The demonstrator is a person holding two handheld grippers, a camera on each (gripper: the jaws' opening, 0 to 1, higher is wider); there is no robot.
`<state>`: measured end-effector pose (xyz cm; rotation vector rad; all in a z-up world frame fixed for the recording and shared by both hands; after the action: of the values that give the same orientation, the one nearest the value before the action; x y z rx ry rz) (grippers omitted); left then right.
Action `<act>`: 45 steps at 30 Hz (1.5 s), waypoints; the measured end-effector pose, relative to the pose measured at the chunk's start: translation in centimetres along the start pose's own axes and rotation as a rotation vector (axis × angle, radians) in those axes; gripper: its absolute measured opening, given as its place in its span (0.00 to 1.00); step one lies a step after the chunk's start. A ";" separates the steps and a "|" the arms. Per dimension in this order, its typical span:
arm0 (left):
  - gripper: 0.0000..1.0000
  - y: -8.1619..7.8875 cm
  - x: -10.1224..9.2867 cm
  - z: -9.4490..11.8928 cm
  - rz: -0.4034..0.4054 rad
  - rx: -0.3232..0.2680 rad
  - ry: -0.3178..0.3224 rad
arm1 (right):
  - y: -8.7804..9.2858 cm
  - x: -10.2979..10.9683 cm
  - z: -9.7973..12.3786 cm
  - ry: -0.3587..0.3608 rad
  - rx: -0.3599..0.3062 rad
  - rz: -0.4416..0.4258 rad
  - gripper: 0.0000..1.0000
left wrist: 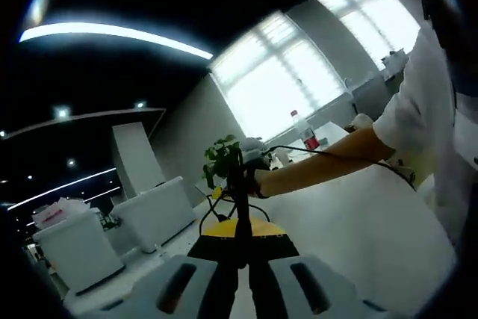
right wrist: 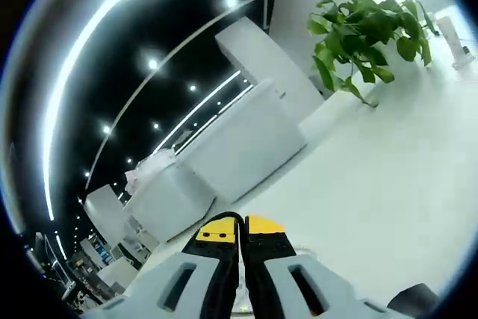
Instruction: Coil the Type-C to USB data cable on the desktop and secure it with Velcro straps.
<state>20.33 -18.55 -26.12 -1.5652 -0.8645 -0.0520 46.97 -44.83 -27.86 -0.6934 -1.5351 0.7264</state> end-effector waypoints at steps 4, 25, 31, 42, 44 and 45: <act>0.04 0.2 -0.5 -0.3 -0.010 0.011 0.012 | 0.0 0.4 -0.3 0.016 0.001 -0.004 0.00; 0.04 -1.8 5.2 1.9 0.157 -0.105 -0.174 | 3.5 9.5 13.4 -0.703 0.211 0.222 0.01; 0.04 -1.5 2.3 0.3 0.134 -0.071 -0.047 | 2.0 16.6 13.9 -0.872 0.126 0.194 0.01; 0.05 -0.6 2.0 0.7 0.121 -0.029 -0.022 | -1.9 19.1 11.4 -0.876 0.038 -0.167 0.01; 0.05 -0.5 2.0 0.7 0.118 -0.023 -0.020 | -3.3 19.1 11.3 -0.894 -0.001 -0.219 0.01; 0.05 -0.4 1.9 0.6 0.125 -0.021 -0.012 | -3.9 19.0 11.2 -0.895 -0.020 -0.250 0.01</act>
<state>21.20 -17.16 -25.01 -1.6378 -0.7766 0.0381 34.26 -33.03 -13.70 -0.1554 -2.3865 0.8823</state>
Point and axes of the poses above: the point that each gripper's makers call its tool centre point, and the gripper's own axes: z roughly backward along the fingers, x roughly to its left, y roughly out of its underside, the point moved 6 cm from there along z, roughly backward along the fingers, and after that the axes turned 10 degrees about -x, right-handed, at the moved point
